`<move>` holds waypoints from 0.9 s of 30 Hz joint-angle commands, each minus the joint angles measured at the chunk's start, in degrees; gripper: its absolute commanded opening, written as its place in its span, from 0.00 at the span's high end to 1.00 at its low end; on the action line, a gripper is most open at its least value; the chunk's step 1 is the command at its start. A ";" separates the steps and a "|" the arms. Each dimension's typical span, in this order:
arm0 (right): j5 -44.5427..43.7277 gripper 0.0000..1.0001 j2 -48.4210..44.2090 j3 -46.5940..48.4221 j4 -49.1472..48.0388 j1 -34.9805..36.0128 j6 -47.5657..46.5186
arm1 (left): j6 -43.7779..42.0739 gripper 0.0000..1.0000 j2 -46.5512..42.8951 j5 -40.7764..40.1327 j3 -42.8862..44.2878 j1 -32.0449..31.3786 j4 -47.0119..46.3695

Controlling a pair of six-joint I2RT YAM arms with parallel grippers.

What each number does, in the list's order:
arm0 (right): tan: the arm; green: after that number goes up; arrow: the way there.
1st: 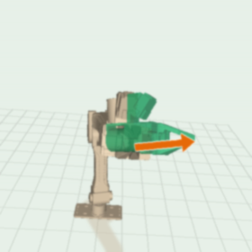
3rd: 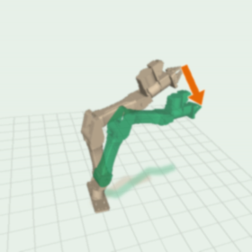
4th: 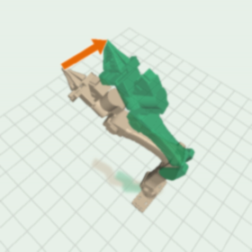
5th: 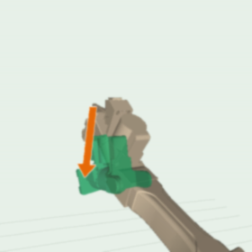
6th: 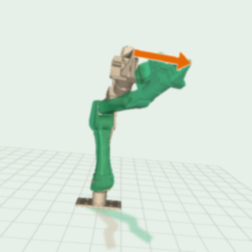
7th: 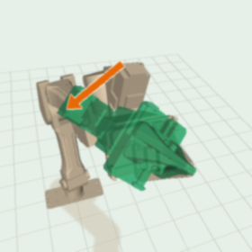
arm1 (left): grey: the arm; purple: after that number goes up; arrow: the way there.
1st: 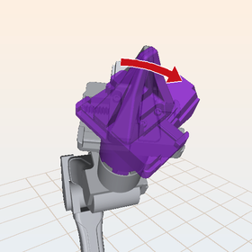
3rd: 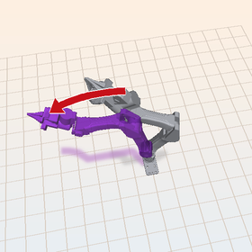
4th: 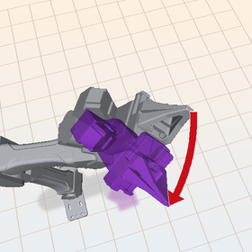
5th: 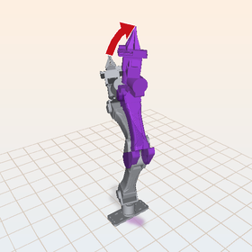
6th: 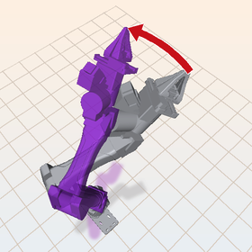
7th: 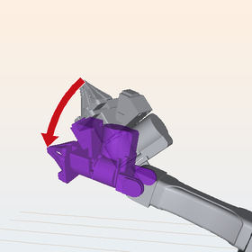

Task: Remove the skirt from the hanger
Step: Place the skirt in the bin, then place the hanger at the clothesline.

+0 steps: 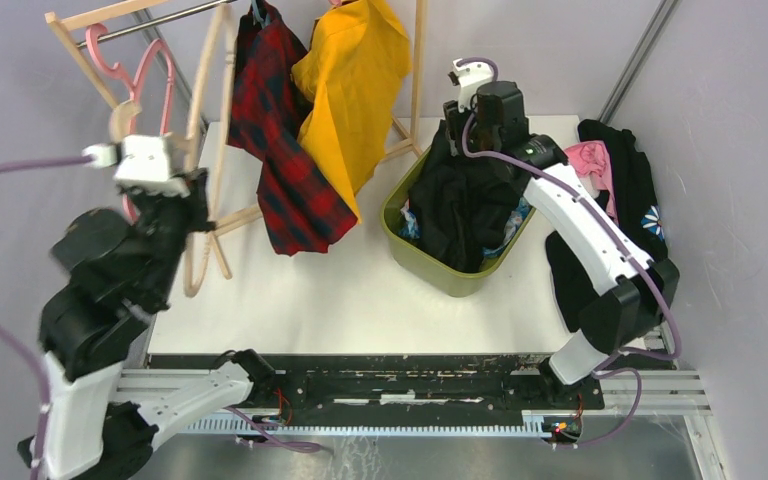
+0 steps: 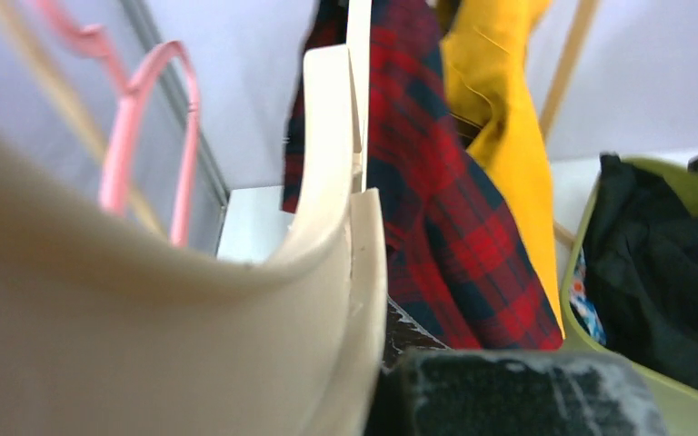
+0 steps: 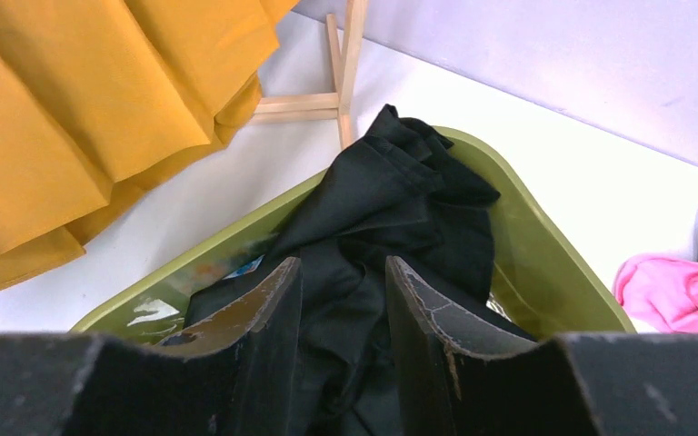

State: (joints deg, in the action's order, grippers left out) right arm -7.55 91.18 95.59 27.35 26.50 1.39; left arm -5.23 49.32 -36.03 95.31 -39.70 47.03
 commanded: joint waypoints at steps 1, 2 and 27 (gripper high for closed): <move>1.02 0.56 2.93 3.66 -3.52 -0.05 0.78 | 5.35 0.97 -5.10 -9.31 1.02 0.20 1.04; 1.39 0.56 3.46 3.97 -3.65 -0.05 1.09 | 6.07 0.97 -5.52 -10.15 0.44 0.19 2.13; 0.46 0.55 12.09 14.46 -4.91 -0.67 0.34 | -3.53 0.97 5.77 -18.75 -9.80 0.91 -14.20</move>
State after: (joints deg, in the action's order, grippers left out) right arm -6.52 101.06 105.16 25.17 26.46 2.09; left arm -3.05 51.48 -52.60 84.05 -39.59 42.44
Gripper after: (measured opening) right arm 0.451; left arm 0.121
